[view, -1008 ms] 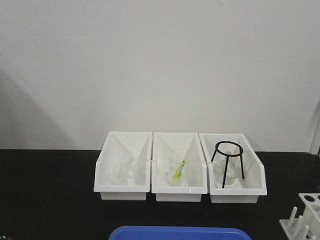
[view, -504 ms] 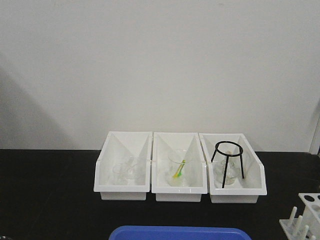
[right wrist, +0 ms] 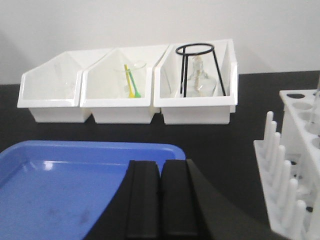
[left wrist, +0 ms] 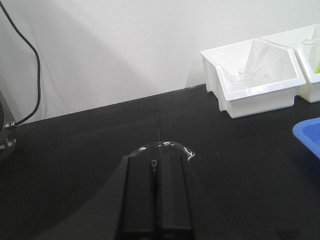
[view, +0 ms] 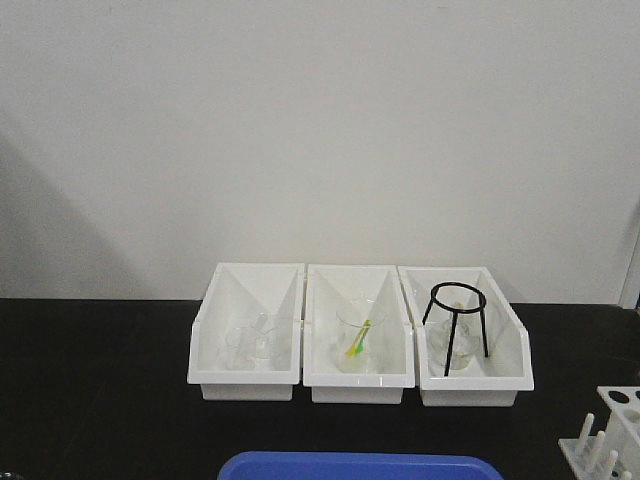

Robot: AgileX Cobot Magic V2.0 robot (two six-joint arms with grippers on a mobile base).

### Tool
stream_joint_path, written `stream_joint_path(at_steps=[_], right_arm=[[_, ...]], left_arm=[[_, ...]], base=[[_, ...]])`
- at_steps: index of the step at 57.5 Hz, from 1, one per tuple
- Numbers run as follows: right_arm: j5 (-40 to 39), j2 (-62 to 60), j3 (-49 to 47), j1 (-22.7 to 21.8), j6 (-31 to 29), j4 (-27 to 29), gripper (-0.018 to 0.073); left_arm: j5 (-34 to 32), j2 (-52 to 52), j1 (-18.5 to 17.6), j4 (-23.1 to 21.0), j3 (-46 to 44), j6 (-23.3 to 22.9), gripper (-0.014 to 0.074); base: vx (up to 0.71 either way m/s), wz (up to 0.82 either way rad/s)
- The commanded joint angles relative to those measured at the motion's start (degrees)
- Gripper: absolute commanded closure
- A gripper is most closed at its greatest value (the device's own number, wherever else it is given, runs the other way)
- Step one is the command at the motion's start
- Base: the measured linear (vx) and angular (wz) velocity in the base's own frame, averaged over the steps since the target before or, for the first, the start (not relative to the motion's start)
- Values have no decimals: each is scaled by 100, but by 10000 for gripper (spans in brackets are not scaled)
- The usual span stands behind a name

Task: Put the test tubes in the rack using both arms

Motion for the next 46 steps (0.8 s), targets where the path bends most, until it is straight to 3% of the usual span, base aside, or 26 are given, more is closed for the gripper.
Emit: stream_joint_path(at_steps=[1, 11, 19, 31, 46], right_arm=[[-760, -590, 245, -309, -86, 17, 566], [174, -1548, 220, -804, -482, 30, 566], [332, -1638, 220, -881, -914, 63, 566], [340, -1638, 220, -881, -1683, 907, 566], [340, -1638, 220, -881, -1646, 983, 566]], left_arm=[[-431, -50, 0, -46, 160, -7, 617], [-431, -50, 0, -46, 160, -7, 617], [-430, -59, 0, -45, 160, -7, 617], [-436, -59, 0, -45, 160, -7, 617], [-436, -59, 0, -45, 160, -7, 617]], base=[[0, 0], [0, 0], [0, 0], [0, 0], [0, 0]])
